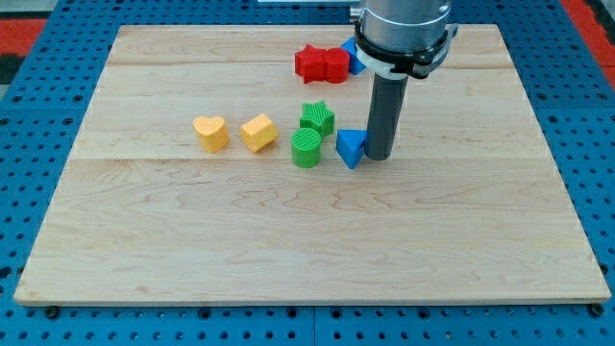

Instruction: Keep the blue triangle to the bottom left of the green star

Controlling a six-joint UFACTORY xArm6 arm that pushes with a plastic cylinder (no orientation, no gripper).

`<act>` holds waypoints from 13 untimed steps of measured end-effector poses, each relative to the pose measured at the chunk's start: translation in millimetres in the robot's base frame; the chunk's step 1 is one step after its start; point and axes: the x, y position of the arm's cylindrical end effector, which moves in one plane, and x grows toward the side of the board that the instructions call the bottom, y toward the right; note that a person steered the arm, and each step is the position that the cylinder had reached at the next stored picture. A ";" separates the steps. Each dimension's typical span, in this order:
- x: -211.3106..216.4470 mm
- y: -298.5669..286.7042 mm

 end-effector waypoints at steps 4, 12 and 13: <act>-9.2 -16.9; 5.3 -127.7; 46.5 -148.0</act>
